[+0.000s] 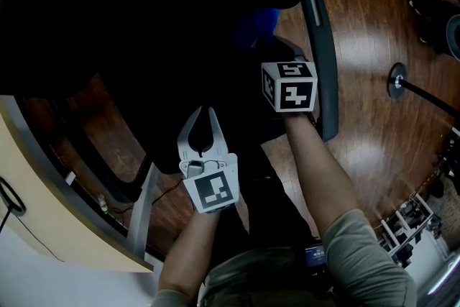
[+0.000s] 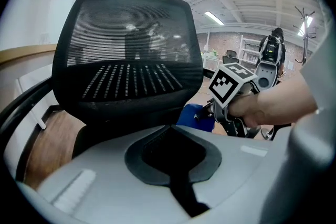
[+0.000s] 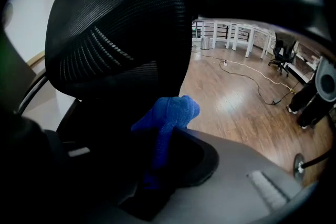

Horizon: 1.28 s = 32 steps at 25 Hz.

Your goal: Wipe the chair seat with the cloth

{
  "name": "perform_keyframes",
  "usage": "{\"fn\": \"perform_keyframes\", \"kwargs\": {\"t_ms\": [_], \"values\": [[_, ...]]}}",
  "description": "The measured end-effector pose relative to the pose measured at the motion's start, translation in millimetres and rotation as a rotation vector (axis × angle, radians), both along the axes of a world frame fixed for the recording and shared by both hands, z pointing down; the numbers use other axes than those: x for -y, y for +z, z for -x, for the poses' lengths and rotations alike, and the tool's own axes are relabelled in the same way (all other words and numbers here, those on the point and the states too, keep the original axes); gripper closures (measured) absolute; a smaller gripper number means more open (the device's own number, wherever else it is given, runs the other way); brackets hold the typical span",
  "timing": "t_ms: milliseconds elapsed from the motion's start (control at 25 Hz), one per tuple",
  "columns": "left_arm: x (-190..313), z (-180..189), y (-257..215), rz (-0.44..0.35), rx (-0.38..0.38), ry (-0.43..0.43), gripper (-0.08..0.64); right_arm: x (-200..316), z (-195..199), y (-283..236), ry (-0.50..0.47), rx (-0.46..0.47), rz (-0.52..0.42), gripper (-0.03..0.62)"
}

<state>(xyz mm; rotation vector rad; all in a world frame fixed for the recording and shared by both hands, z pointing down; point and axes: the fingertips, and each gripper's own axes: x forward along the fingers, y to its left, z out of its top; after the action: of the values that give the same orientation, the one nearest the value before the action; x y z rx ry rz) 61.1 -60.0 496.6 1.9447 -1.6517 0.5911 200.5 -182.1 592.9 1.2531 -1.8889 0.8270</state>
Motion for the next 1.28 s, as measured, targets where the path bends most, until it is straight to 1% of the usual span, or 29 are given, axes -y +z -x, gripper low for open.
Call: {"fn": "perform_keyframes", "kwargs": {"t_ms": [120,240,320,440,520,640,760,1040,1160,1280], "values": [[-2,8,1,0.003,0.000,-0.021,0.555,1,-1,2,-0.001,-0.019,0.003,0.512],[-6,24,-2,0.003,-0.001,-0.060,0.555,2,2,-5,0.003,-0.032,-0.015,0.514],[-10,36,-5,0.002,0.007,-0.081,0.555,1,10,-13,-0.018,-0.041,-0.029,0.512],[-16,55,-13,-0.008,0.032,-0.098,0.555,-4,36,-27,-0.091,-0.045,-0.049,0.512],[-21,67,-16,-0.006,0.043,-0.111,0.555,-9,59,-36,-0.136,-0.031,-0.063,0.512],[-32,85,-17,-0.002,0.029,-0.144,0.555,-19,98,-48,-0.198,0.000,-0.074,0.512],[-48,100,-21,-0.017,0.000,-0.174,0.555,-36,141,-55,-0.284,0.031,-0.075,0.512],[-93,138,-22,0.014,0.017,-0.254,0.555,-94,255,-69,-0.577,0.158,-0.076,0.512],[-106,152,-23,0.016,0.021,-0.284,0.555,-118,292,-67,-0.688,0.170,-0.078,0.512],[-116,160,-24,0.012,0.023,-0.297,0.555,-137,317,-60,-0.758,0.174,-0.073,0.512]]}}
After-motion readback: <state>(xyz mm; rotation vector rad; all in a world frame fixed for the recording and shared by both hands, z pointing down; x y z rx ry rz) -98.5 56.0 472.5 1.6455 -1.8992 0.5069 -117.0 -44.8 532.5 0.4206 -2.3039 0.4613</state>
